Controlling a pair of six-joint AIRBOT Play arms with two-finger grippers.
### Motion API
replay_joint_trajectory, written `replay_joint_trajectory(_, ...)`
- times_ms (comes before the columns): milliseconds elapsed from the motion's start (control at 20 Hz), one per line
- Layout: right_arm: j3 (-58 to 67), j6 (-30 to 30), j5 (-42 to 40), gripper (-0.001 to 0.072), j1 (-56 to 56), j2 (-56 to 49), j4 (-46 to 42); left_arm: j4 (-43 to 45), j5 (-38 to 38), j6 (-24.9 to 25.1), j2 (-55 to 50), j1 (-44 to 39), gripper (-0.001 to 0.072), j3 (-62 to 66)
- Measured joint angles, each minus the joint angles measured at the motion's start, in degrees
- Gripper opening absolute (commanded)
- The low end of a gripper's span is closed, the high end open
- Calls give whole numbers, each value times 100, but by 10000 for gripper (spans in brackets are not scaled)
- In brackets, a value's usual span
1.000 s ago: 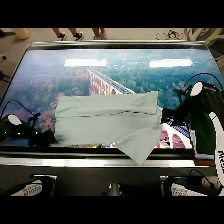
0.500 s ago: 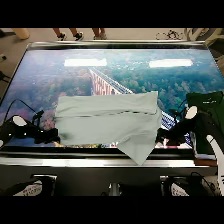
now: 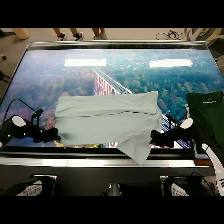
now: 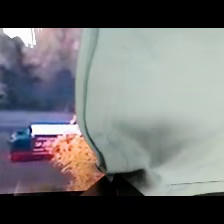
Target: Fold the shirts.
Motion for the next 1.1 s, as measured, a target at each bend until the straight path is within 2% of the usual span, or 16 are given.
replay_joint_trajectory(150, 621, -190, 81, 28, -11, 249, -26, -83, -15, 111, 238, 0, 19, 557)
replay_joint_trajectory(300, 1788, -90, 109, 28, -15, 227, -138, -114, 57, 33, 262, 0, 20, 1606)
replay_joint_trajectory(450, 3027, 37, -208, 29, -2, -551, -125, -162, 188, -125, -398, -2, 23, 2608)
replay_joint_trajectory(650, 4454, 118, -385, 32, 90, -2092, 144, -483, 116, -240, -1888, -2, 25, 3689)
replay_joint_trajectory(700, 4673, 149, -354, 97, 153, -2400, 170, -588, 39, -284, -2251, -2, 43, 3877)
replay_joint_trajectory(750, 4830, 157, -369, 339, 221, -2645, 223, -662, -26, -343, -2557, -2, 219, 4022)
replay_joint_trajectory(800, 4953, 157, -374, 611, 284, -2844, 245, -719, -105, -385, -2774, -2, 489, 4124)
replay_joint_trajectory(850, 5045, 157, -374, 661, 317, -2968, 260, -767, -144, -417, -2929, 9, 629, 4216)
replay_joint_trajectory(900, 5139, 144, -363, 702, 304, -3027, 254, -809, -208, -450, -3040, 42, 626, 4323)
replay_joint_trajectory(1100, 5320, 87, 186, 716, -85, -2929, -415, -874, -457, -289, -2931, 236, 613, 4830)
